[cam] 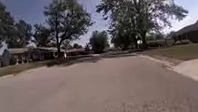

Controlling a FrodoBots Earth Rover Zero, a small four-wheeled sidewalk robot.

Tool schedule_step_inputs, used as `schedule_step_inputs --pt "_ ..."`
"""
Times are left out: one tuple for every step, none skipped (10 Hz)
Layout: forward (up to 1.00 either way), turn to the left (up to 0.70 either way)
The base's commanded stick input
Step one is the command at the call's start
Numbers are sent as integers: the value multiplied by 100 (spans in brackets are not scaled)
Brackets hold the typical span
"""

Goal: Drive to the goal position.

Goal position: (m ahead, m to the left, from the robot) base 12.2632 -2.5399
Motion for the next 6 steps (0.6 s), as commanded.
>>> schedule_step_inputs --pt "70 -35" --pt "70 -35" --pt "70 -35" --pt "70 -35" --pt "70 -27" --pt "70 -16"
